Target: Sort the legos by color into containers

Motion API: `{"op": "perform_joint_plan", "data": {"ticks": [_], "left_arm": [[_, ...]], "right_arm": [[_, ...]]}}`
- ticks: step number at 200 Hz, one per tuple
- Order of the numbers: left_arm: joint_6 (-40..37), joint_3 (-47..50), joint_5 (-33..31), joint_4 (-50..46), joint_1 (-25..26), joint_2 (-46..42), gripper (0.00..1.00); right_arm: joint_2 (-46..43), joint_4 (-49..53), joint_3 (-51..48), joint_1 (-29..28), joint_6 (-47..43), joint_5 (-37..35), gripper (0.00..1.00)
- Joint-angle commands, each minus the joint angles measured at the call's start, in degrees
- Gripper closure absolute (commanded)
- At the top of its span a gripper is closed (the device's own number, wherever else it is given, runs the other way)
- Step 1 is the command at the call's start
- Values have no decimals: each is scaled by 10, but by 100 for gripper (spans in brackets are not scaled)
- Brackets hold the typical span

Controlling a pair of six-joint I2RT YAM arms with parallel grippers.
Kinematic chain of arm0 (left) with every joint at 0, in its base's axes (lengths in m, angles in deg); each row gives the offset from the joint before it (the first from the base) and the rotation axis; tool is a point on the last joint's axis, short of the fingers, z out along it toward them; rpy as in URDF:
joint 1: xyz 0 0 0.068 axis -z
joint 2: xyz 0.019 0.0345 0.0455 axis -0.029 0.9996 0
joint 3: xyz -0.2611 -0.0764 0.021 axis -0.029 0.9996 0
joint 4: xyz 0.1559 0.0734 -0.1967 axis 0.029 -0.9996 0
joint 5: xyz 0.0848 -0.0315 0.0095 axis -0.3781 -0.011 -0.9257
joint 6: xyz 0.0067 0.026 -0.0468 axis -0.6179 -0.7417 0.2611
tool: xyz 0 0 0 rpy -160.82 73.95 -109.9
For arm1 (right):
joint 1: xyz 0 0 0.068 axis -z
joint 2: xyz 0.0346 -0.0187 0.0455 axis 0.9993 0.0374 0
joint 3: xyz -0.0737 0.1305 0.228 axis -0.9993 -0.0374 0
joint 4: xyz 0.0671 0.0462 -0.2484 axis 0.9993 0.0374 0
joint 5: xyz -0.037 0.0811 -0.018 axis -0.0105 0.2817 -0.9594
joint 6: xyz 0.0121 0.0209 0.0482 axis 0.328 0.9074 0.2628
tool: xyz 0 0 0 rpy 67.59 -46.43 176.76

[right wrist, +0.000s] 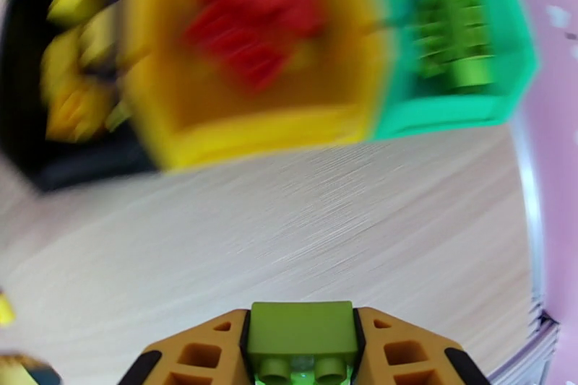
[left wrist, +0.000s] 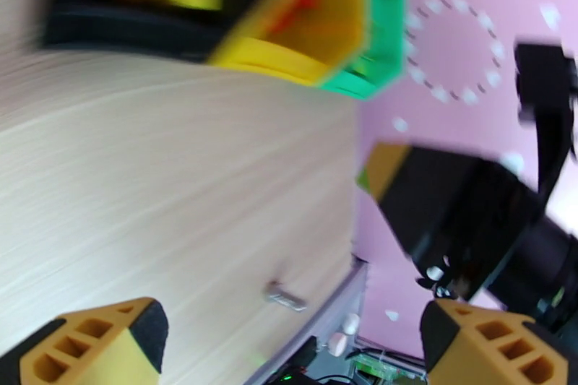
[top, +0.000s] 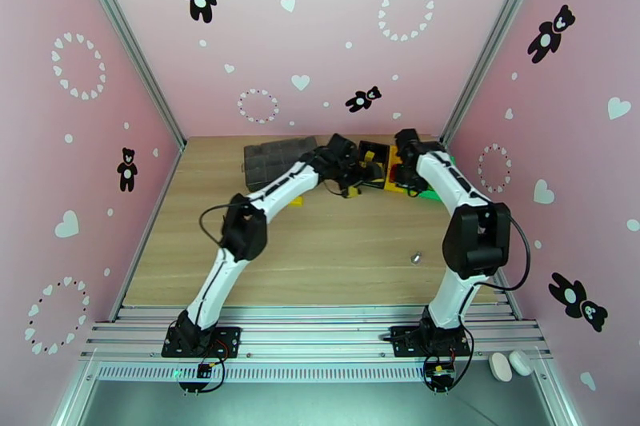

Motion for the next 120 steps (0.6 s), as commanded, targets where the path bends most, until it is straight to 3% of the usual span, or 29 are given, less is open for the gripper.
{"op": "perform_joint_plan", "data": {"ticks": [1, 17, 48, 120], "left_arm": [[43, -105, 48, -25, 10, 72, 2], [74, -142, 57, -9, 11, 109, 2], [106, -119, 46, 31, 11, 113, 2], [81, -84, -3, 0, 9, 83, 2]], "right_arm": [[28, 9, 35, 39, -32, -35, 73], [49, 2, 53, 64, -46, -33, 73], [97, 16, 110, 100, -62, -36, 73], [199, 31, 237, 132, -85, -7, 66]]}}
